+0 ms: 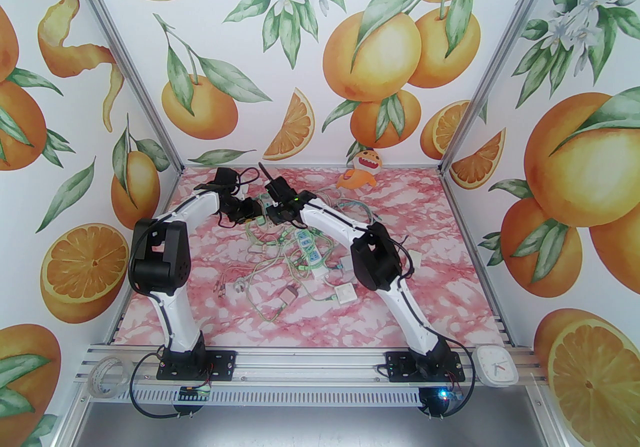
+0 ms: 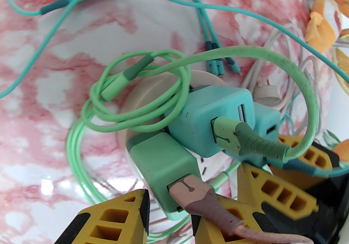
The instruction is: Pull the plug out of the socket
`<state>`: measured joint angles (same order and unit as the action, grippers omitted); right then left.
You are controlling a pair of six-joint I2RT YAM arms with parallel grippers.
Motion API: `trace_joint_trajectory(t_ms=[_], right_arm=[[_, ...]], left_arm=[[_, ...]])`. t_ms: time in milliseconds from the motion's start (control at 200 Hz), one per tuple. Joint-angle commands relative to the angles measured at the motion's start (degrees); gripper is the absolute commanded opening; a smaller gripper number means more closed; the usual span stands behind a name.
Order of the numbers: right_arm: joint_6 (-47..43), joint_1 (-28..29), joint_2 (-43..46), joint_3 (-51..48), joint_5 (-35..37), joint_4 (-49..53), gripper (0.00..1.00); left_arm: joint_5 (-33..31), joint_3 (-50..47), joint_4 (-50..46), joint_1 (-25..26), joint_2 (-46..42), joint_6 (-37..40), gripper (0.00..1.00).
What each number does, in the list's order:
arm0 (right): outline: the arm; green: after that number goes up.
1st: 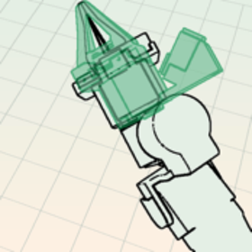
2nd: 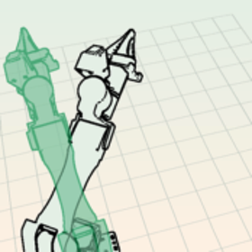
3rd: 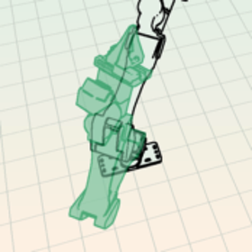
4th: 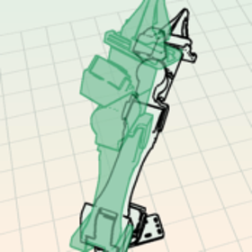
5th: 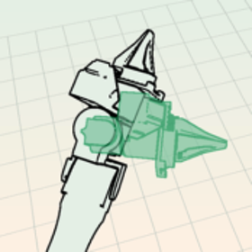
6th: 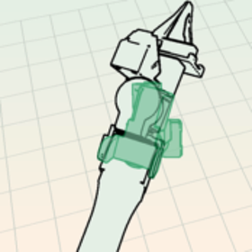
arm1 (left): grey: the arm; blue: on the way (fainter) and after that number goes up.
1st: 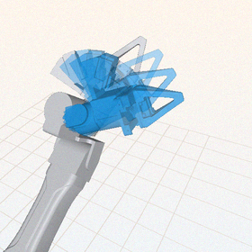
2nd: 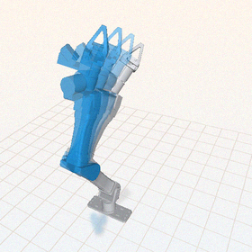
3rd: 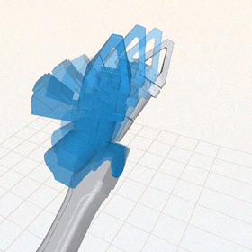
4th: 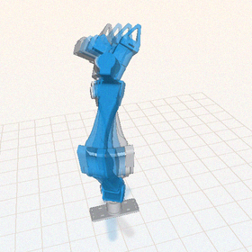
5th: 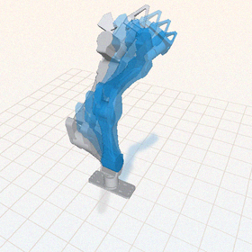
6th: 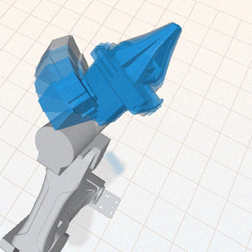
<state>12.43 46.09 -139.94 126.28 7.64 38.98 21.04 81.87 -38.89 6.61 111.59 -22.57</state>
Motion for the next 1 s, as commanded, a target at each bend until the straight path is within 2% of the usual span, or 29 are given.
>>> trace_joint_trajectory(t_ms=[0, 135, 405, 591, 736, 991], right_arm=[[-0.8, 9.0, -0.6, 4.4, -10.6, -6.5, 0.19], [-2.3, 7.5, 1.2, 3.0, -8.2, -5.9, 0.19], [2.3, -2.6, 7.6, -5.6, -10.2, -10.3, 0.19], [4.2, -5.8, 10.3, -10.0, -9.6, -12.8, 0.18], [4.3, -4.5, 9.7, -9.2, -9.8, -12.9, 0.19], [0.9, 4.0, 4.0, -2.0, -6.0, -8.3, 0.2]], left_arm=[[-6.6, -4.8, -6.8, 2.7, 8.0, -0.1, 0.33], [-7.2, -5.1, -7.1, 2.7, 7.8, 0.2, 0.33], [-7.1, -5.8, -6.5, 2.7, 8.0, 0.0, 0.33], [-7.2, -5.6, -6.5, 2.7, 8.2, -0.1, 0.33], [-7.1, -5.3, -6.6, 2.7, 8.4, -0.1, 0.33], [-7.0, -4.4, -7.0, 2.7, 8.5, -0.2, 0.33]])
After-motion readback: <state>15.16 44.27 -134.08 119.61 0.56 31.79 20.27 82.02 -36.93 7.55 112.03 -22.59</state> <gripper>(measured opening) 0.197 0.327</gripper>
